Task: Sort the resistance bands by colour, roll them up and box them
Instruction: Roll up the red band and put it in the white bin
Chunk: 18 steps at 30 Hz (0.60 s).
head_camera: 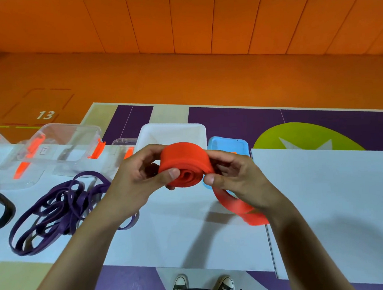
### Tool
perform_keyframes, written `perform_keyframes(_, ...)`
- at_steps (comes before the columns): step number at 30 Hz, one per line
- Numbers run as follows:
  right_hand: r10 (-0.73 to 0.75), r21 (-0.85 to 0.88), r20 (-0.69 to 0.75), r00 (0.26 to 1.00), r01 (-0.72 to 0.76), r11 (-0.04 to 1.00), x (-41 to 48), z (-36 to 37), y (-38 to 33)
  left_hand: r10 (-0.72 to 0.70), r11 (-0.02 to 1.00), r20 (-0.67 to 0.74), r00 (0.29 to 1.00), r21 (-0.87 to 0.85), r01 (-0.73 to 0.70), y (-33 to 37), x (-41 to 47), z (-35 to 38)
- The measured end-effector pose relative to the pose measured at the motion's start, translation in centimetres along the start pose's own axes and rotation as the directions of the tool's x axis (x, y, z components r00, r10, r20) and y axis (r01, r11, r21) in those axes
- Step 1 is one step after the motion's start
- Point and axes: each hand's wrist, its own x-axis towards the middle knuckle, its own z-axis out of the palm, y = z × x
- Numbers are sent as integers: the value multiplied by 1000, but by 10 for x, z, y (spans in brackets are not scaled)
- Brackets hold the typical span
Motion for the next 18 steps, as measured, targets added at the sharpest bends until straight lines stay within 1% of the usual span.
perform_keyframes(2, -7, -205, -38, 999, -1, 979, 1, -3, -7, 0, 1000, 2, 1000, 24, 0, 1, 0, -2)
perform_keyframes(3, -20, -338, -85, 996, -10, 941, 1, -4, -11, 4, 999, 5, 1000, 43, -4, 2, 1, -3)
perform_keyframes(5, -94, -566, -145, 985, -5, 825, 1, -6, -17, 13, 998, 1, 1000, 64, -13, 4, 2, -5)
perform_keyframes(7, -174, -716, -121, 977, 36, 698, 2, -6, -18, 20, 997, -6, 1000, 78, -19, 6, 3, -6)
perform_keyframes(8, -200, -751, -101, 975, 57, 658, 3, -6, -18, 23, 996, -3, 1000, 92, -23, 7, 4, -7)
perform_keyframes(9, -205, -748, -91, 975, 69, 660, 3, -7, -16, 27, 994, 6, 1000, 105, -27, 7, 4, -8)
perform_keyframes(10, -181, -705, -96, 979, 62, 707, 3, -8, -14, 27, 993, 14, 1000, 113, -29, 7, 4, -8)
perform_keyframes(12, -69, -560, -97, 993, 3, 828, 3, -9, -8, 17, 993, 21, 1000, 114, -20, 7, 3, -6)
perform_keyframes(13, -24, -509, -84, 996, -22, 861, 4, -7, -5, 8, 994, 19, 1000, 105, -10, 6, 2, -5)
perform_keyframes(14, -8, -483, -75, 997, -29, 875, 4, -4, -1, -3, 996, 14, 1000, 88, 2, 5, 1, -5)
perform_keyframes(18, -44, -400, -101, 994, 0, 916, 3, 11, 9, -39, 997, -6, 999, -61, 38, -2, 1, -1)
